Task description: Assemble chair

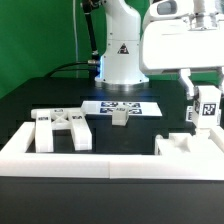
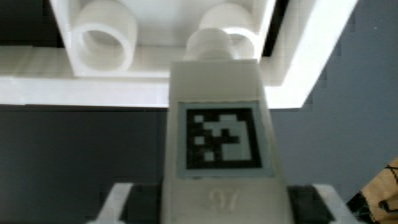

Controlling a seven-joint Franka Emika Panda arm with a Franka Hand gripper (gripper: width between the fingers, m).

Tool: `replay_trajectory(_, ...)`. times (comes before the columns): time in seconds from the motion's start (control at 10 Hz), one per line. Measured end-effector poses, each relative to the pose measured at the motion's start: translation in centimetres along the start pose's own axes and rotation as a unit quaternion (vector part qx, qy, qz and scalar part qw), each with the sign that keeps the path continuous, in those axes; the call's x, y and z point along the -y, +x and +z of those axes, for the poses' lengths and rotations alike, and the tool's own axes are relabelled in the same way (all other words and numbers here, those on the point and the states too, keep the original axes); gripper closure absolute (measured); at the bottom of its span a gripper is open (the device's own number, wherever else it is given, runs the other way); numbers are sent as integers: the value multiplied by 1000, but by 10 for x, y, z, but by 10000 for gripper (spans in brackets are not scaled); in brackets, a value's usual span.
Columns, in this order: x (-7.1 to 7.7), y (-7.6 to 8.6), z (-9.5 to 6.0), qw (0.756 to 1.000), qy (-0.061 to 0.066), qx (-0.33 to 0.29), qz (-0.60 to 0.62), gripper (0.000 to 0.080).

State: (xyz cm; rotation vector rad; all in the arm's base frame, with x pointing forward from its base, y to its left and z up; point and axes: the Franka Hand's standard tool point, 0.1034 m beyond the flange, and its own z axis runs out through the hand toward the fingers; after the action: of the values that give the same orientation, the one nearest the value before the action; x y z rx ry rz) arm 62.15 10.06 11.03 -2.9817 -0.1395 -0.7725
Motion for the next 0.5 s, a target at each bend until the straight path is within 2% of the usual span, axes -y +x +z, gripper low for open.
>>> replay_trajectory(0.5, 5, 9, 16, 1000, 2, -1, -8, 505)
